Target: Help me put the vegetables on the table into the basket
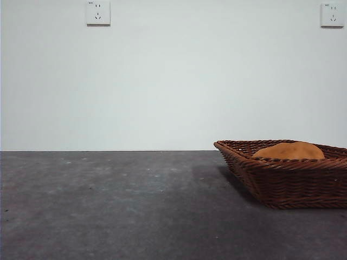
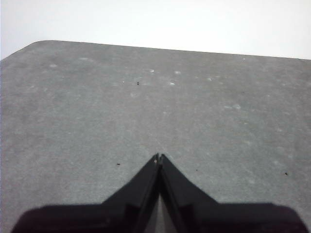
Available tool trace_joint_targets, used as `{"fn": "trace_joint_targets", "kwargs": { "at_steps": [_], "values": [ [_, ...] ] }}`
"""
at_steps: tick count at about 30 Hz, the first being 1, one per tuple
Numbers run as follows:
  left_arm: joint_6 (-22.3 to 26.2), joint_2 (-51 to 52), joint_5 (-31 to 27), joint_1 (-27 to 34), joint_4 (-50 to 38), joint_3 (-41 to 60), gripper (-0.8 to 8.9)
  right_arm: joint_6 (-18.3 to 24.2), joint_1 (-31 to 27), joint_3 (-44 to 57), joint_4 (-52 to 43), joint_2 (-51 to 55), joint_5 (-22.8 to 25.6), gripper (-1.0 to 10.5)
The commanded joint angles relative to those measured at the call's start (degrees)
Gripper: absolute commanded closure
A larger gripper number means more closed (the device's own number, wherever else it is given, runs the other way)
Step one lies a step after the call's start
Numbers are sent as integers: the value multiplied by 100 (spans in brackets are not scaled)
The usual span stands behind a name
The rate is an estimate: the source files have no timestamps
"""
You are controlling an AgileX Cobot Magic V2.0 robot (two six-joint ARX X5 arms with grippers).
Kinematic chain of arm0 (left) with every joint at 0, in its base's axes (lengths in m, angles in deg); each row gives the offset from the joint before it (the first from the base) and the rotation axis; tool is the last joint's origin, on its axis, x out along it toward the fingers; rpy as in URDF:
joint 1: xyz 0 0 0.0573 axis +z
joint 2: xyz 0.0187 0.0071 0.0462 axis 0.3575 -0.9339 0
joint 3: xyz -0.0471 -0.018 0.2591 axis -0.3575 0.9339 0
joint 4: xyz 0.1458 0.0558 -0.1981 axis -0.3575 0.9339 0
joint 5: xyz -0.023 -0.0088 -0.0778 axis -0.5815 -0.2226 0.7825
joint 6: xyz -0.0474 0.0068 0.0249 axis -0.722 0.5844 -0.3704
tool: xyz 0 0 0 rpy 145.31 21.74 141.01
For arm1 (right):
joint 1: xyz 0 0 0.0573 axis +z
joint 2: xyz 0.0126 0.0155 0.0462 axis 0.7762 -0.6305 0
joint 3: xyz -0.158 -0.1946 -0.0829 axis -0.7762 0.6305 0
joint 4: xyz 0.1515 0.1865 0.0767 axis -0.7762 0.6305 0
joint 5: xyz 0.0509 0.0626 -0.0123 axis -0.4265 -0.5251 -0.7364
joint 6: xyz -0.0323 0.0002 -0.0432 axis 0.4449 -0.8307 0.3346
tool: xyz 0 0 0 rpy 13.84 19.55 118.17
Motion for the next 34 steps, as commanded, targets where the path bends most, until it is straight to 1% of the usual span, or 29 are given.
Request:
{"fn": "trace_joint_targets", "kwargs": {
  "at_steps": [1, 9, 15, 18, 24, 26, 34],
  "values": [
    [-20, -2, 20, 20, -35, 59, 817, -162, 4, 798, -444, 367, 2, 946],
    [-20, -2, 22, 20, -35, 59, 817, -181, 197, 2194, -887, 1373, 87, 947],
    [-20, -2, 22, 20, -35, 59, 817, -184, 376, 2793, -896, 2048, 199, 946],
    [-20, -2, 20, 20, -35, 59, 817, -186, 431, 2994, -892, 2282, 286, 946],
    [-20, -2, 20, 20, -35, 59, 817, -188, 455, 3377, -890, 2695, 286, 946],
    [-20, -2, 22, 20, -35, 59, 817, -254, 455, 3497, -892, 2815, 286, 947],
    [-20, -4, 22, 20, -35, 59, 817, -317, 455, 3547, -979, 2804, 323, 946]
  ]
}}
